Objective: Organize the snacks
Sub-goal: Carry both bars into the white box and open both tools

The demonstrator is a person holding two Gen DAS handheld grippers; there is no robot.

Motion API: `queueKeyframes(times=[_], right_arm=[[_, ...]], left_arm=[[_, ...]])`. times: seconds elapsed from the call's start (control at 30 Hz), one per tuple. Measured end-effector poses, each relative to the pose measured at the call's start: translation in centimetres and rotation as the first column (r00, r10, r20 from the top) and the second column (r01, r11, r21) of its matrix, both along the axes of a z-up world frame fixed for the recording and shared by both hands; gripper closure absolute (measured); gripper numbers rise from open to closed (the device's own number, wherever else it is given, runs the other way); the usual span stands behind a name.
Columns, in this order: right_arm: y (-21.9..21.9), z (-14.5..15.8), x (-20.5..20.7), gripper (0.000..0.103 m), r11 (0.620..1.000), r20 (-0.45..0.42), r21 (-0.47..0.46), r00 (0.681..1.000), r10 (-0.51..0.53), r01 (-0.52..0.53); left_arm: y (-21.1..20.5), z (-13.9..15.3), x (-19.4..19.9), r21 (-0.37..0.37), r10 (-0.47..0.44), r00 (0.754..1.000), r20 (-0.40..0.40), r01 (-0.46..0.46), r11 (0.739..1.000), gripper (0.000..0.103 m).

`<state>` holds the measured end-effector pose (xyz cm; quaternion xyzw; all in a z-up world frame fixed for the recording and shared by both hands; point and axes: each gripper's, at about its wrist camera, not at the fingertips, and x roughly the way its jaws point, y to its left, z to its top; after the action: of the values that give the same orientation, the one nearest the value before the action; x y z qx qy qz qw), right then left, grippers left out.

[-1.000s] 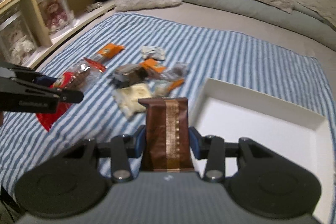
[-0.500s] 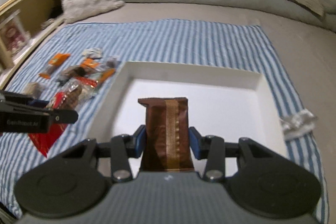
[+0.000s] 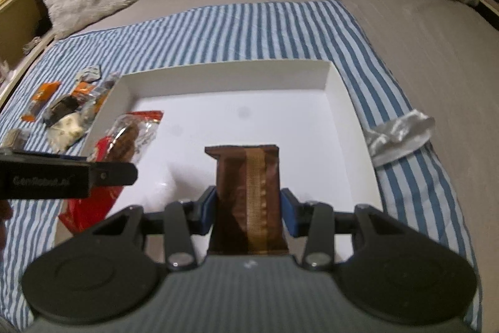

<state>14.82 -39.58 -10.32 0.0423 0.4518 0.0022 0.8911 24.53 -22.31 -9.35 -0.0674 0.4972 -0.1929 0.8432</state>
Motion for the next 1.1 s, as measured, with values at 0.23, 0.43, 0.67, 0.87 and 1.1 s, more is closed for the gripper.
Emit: queueKeyframes(times=[0.23, 0.43, 0.67, 0.87, 1.1], right_arm=[[-1.2, -0.4, 1.2, 0.054, 0.998, -0.023, 0.030, 0.998, -0.052, 0.053], [-2.0, -1.0, 1.3, 0.052, 0.997, -0.023, 0.031, 0.997, -0.073, 0.073], [-3.2, -1.2, 0.7, 0.041, 0.993, -0.045, 0.032, 0.993, -0.112, 0.114], [-3.3, -0.7, 0.0, 0.038, 0.992, -0.050, 0.031, 0.991, -0.123, 0.125], [-3.0, 0.8, -1.1, 0.016, 0.992, -0.027, 0.030, 0.992, -0.125, 0.126]], left_arm=[[-1.6, -1.2, 1.0, -0.034, -0.015, 1.000, -0.027, 0.014, 0.999, 0.058], [-2.7, -1.8, 1.2, 0.011, -0.053, 0.999, -0.010, 0.053, 0.999, 0.039], [-2.9, -1.7, 0.7, 0.095, -0.104, 0.994, 0.010, 0.103, 0.990, 0.021], [-2.0, -1.0, 0.2, 0.118, -0.104, 0.994, 0.020, 0.100, 0.988, 0.018], [-0.5, 0.4, -0.6, 0.138, -0.103, 0.993, 0.054, 0.095, 0.986, 0.005]])
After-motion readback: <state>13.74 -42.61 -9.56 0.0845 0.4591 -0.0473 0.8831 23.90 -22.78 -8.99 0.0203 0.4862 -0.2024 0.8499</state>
